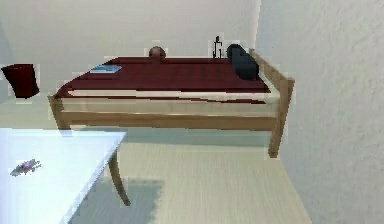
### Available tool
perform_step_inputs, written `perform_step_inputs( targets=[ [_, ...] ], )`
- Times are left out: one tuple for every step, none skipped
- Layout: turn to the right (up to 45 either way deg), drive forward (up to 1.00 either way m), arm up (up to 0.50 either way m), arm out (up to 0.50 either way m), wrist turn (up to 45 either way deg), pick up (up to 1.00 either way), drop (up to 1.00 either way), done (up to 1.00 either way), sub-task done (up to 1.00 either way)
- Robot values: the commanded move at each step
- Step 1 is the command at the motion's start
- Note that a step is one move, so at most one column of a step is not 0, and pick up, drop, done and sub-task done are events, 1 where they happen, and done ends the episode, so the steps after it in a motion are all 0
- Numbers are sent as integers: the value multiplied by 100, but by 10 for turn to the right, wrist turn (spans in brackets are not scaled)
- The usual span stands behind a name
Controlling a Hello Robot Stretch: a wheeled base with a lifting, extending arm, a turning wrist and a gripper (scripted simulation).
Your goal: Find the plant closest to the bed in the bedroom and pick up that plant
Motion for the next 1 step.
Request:
perform_step_inputs(
  targets=[
    [-450, 0, 0, 0, 0, 0, 0, 0, 0]
  ],
)
